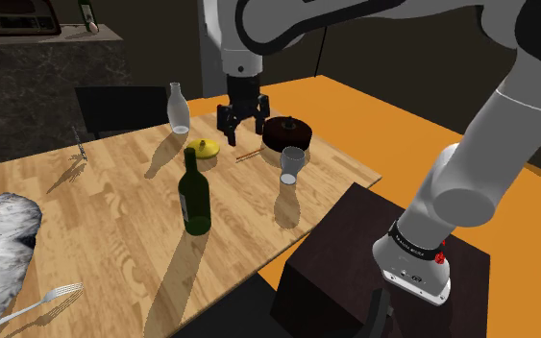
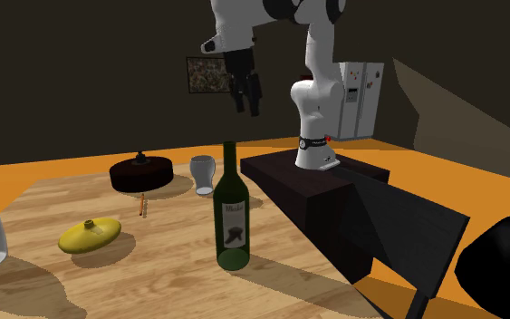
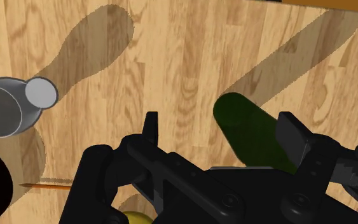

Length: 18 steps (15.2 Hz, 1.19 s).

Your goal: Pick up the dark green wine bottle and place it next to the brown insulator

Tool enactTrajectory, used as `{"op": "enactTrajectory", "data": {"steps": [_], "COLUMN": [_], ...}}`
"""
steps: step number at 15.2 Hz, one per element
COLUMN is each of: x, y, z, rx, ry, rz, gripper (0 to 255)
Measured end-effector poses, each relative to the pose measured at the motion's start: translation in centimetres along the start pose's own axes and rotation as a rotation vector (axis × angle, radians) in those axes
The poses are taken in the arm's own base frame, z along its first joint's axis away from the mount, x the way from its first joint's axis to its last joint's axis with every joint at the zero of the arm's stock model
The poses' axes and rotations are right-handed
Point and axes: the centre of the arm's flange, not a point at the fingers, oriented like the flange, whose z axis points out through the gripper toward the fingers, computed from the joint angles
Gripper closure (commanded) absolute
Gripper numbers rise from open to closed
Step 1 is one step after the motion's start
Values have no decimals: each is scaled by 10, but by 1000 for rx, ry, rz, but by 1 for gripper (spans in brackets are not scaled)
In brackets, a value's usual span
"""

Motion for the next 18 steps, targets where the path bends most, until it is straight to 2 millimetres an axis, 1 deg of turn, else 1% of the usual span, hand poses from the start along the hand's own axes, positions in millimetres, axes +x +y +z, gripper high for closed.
{"op": "enactTrajectory", "data": {"steps": [4, 6, 7, 8, 10, 11, 13, 18], "x": [34, 50, 59, 66, 83, 88, 95, 97], "y": [-41, -58, -68, -79, -98, -106, -112, -114], "z": [11, 11, 14, 21, 19, 22, 31, 56], "rx": [-6, -9, -10, -12, -15, -15, -17, -17], "ry": [11, 16, 20, 22, 27, 30, 31, 32], "rz": [-2, -3, -4, -5, -6, -6, -6, -5], "gripper": [0, 0, 0, 0, 0, 0, 0, 0]}}
